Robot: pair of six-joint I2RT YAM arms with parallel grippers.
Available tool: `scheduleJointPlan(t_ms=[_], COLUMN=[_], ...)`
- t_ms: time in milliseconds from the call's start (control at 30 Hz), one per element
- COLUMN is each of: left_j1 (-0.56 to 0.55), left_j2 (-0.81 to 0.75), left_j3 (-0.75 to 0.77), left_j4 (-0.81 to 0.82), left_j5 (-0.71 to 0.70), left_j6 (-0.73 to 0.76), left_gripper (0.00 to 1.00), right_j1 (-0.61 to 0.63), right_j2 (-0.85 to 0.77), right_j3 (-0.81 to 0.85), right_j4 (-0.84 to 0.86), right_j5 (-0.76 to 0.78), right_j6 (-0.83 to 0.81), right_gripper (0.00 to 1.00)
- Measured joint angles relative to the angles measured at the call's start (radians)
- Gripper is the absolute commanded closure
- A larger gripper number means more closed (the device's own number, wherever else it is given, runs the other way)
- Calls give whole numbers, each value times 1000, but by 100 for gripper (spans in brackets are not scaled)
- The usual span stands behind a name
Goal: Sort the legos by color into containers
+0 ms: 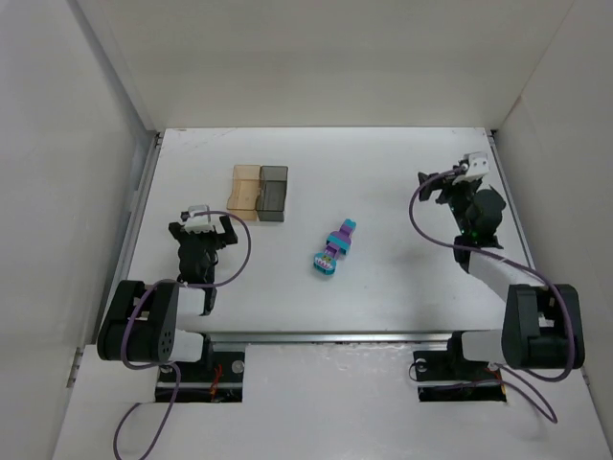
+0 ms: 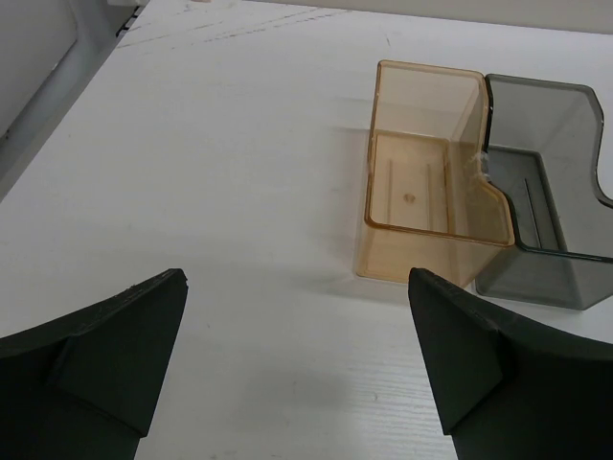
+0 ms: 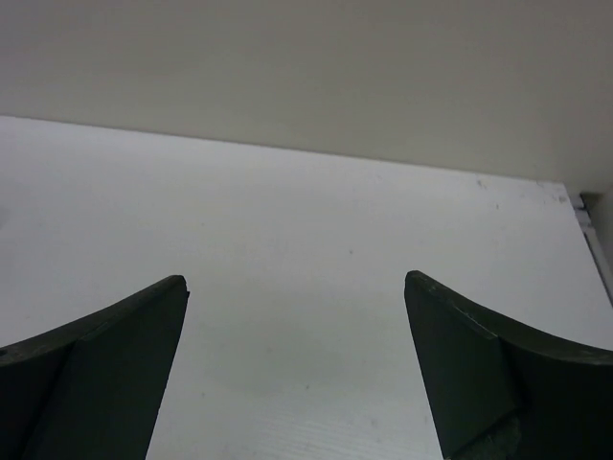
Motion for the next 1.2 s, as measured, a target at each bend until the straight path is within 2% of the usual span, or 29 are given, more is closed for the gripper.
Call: scheduleJointPlan(t_ms=[267,433,467,533,600,667,800,933,1033,1100,1200], left_j1=[0,0,3,13,14,-2,-121,-278,-306,-306,-306], left_j2=[0,-6,-31,-158,-293,-369,-394,-208,-11,93,197], left_j3=[0,0,1,45,192,361,726,1129,1392,1476,1492], left_j4=[0,-4,-23,-197,-436,-575,-901,-1289,-1524,-1621,-1698], left_j5=[10,38,60,157,317,417,518,578,631,680,760], left_j6=[0,13,19,110,223,294,471,567,565,547,483], left_gripper=[0,0,0,0,0,0,0,0,0,0,0], right_j1=[6,27,40,74,109,151,264,354,354,351,351], right_j2=[-129,-172,-180,-191,-194,-200,-202,-157,-106,-84,-60], right_j3=[147,206,224,281,347,406,491,579,661,699,745], right_j4=[-129,-174,-200,-268,-356,-398,-483,-529,-619,-706,-840], right_j5=[-156,-172,-154,-105,-27,23,243,524,630,634,623], right_j6=[-48,-59,-63,-85,-138,-175,-335,-405,-389,-368,-281], right_gripper=[0,0,0,0,0,0,0,0,0,0,0])
